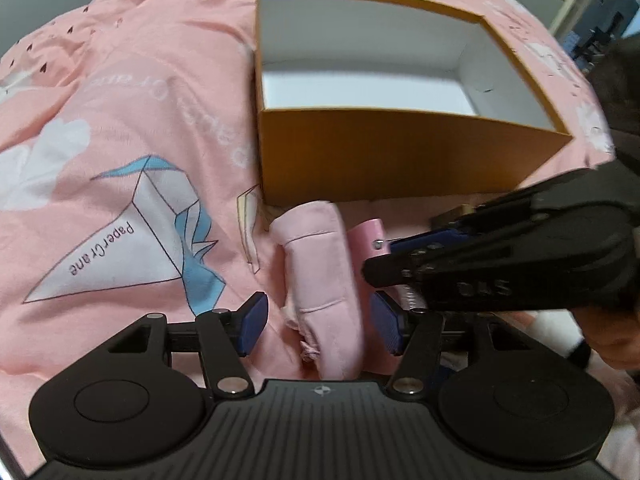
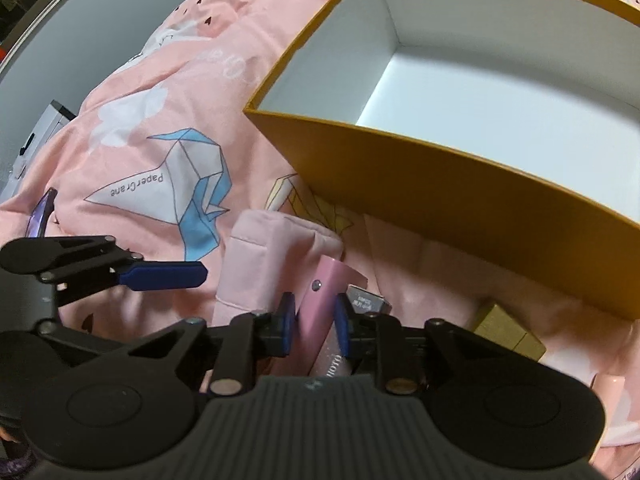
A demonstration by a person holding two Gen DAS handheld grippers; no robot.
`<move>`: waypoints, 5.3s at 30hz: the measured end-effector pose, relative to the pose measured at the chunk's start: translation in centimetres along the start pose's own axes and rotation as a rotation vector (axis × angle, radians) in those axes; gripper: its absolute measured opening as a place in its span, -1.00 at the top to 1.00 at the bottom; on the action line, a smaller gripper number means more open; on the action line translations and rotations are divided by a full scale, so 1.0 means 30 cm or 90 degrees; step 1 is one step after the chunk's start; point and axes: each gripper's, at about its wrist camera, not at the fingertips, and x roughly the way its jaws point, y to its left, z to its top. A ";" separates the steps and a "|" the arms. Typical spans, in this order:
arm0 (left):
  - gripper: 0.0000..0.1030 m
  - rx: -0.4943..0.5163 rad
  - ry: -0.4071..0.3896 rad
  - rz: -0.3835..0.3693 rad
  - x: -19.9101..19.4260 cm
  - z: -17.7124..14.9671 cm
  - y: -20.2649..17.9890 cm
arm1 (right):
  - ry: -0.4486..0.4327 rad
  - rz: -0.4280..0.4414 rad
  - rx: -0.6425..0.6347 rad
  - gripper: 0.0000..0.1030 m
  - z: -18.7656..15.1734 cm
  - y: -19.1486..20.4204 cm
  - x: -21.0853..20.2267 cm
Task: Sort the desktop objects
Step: 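Grasp the pink fabric pouch with the left tool while the right tool grasps the pink case, then carry the pink pouch and pink case into the orange box with both tools, then lower the pouch and case onto the box floor against its wall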
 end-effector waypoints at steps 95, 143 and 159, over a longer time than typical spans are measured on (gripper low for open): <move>0.02 0.143 0.013 0.052 0.169 0.393 -0.102 | -0.050 0.084 0.188 0.30 0.332 -0.325 0.066; -0.02 0.178 0.184 0.034 0.335 0.520 -0.136 | 0.078 0.111 0.119 0.59 0.357 -0.405 0.126; 0.62 0.111 0.161 0.060 0.360 0.527 -0.107 | -0.032 0.136 0.168 0.65 0.296 -0.457 0.015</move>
